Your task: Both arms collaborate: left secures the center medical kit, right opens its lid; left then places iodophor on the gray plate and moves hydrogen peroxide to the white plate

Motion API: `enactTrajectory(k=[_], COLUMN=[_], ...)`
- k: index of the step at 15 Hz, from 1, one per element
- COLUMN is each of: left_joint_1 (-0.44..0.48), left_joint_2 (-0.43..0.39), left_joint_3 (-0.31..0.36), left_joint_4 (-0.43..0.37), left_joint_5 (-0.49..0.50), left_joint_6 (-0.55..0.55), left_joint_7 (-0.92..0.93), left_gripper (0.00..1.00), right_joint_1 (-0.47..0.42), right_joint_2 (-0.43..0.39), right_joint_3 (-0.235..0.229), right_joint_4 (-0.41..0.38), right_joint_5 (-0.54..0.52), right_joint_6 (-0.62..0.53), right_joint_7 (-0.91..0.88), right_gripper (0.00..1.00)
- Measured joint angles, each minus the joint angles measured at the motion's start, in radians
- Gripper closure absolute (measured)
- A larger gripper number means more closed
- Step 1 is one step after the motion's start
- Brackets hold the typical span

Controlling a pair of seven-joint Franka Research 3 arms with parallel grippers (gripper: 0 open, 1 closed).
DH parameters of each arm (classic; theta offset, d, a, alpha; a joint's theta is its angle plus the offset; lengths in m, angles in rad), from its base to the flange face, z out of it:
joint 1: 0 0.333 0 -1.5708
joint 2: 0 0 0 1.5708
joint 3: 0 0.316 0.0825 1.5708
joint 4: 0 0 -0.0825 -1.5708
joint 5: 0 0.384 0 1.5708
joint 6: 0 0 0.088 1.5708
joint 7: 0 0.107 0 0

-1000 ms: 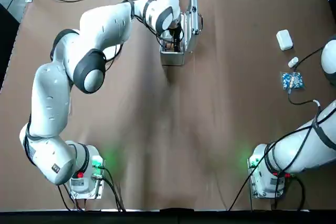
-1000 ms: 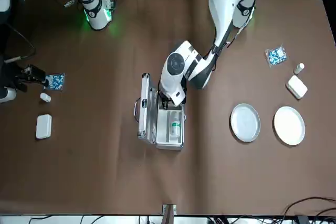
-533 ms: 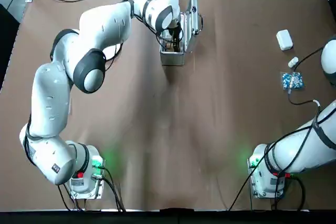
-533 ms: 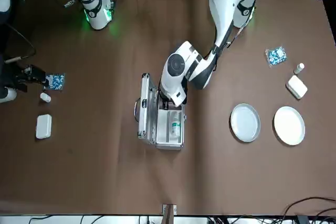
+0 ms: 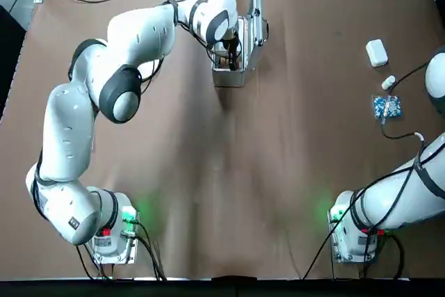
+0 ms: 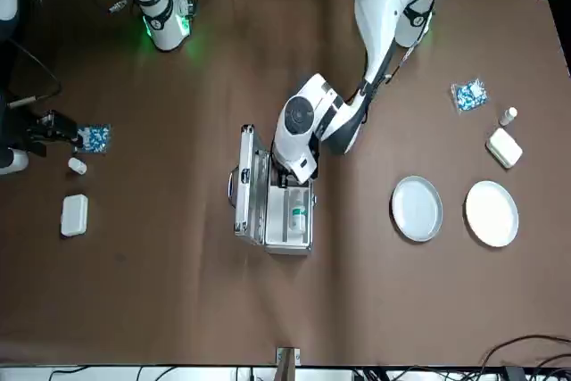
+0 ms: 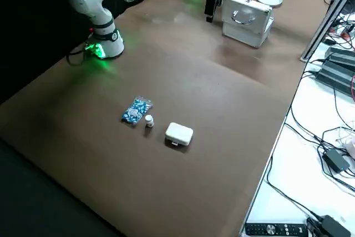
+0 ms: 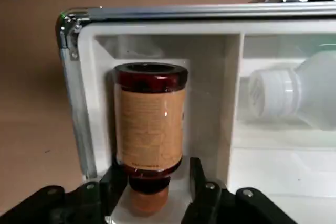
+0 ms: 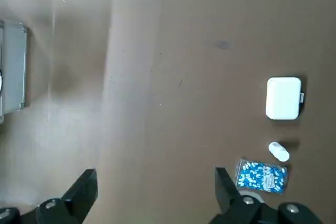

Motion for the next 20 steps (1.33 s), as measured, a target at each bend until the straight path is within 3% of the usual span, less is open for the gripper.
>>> enactTrajectory(k=[4,7,15,20], left_joint_1=[-0.001,-0.004,0.001,0.052], left_joint_2=[0.003,0.004,0.001,-0.05], left_joint_3=[-0.001,-0.004,-0.003,-0.006], left_joint_4=[0.0,0.0,0.007,0.019], left_joint_5=[0.0,0.0,0.0,0.0], left_joint_6=[-0.004,-0.007,-0.008,-0.012], left_joint_7=[0.0,-0.001,-0.018,-0.018], left_gripper=[0.48,0.67,0.67,0.67], right_joint_1=[0.0,0.0,0.0,0.0], right_joint_2=[0.0,0.0,0.0,0.0], right_joint_3=[0.0,-0.001,0.0,0.0], right_joint_4=[0.0,0.0,0.0,0.0], right_joint_5=[-0.002,-0.01,-0.016,-0.019], right_joint_6=[0.0,0.002,0.002,0.002], right_joint_7=[0.0,0.0,0.0,0.0], right_gripper=[0.01,0.01,0.01,0.01])
